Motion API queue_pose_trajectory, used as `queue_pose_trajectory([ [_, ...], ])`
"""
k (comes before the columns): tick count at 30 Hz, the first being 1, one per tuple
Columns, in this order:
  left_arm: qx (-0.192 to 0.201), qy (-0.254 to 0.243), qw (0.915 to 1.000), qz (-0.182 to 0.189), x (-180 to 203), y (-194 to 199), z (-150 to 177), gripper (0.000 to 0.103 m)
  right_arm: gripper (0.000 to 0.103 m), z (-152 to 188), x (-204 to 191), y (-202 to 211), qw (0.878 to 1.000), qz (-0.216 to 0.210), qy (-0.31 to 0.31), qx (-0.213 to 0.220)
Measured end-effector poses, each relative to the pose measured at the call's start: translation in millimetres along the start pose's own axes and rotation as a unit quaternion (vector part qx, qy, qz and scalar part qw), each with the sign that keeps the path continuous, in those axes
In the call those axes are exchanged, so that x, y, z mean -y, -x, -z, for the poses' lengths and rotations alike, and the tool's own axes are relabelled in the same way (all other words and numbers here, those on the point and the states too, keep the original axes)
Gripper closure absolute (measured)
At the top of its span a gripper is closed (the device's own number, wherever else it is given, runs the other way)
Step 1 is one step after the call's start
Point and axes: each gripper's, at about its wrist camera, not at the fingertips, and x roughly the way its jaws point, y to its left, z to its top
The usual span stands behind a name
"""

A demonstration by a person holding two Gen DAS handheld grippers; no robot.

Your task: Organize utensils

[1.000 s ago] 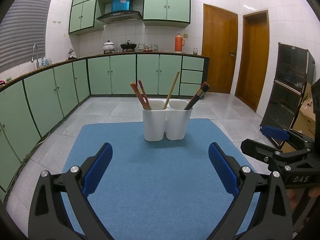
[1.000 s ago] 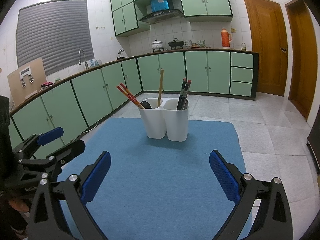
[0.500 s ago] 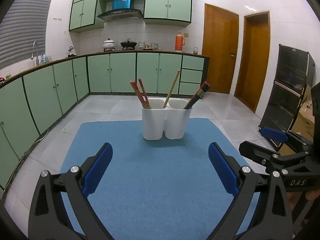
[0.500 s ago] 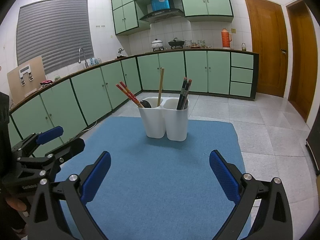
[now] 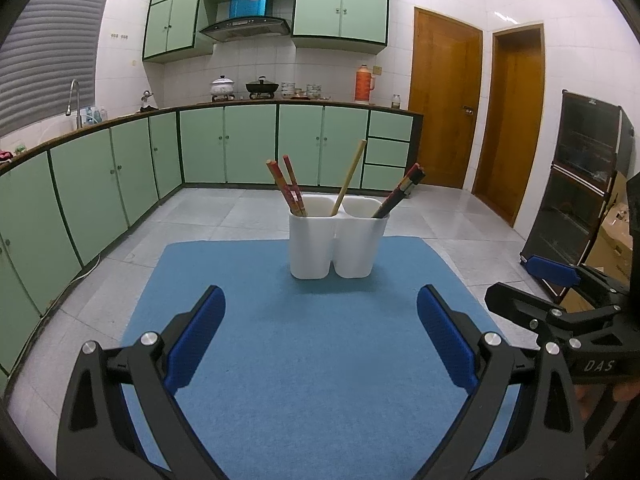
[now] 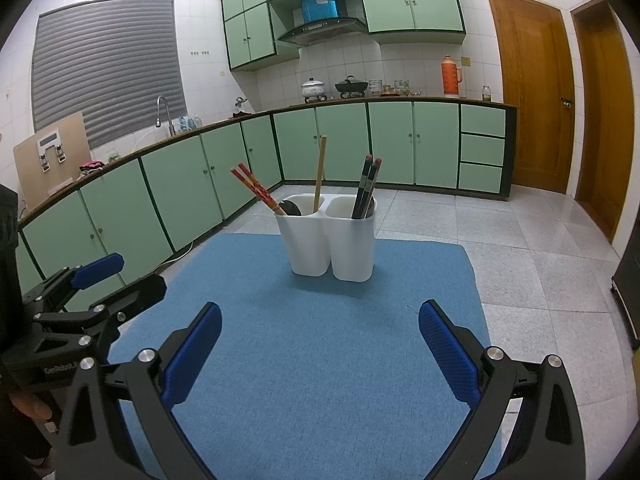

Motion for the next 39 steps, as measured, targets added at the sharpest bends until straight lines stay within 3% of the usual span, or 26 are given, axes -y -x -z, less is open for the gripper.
queue_pose_trajectory([
  [39,0.005,0.000,1.0000,-0.004,-6.1,5.2,0.0,0.009,0.006,-2.5,0.4,2.1,1.000,0.001,-0.001,0.002],
])
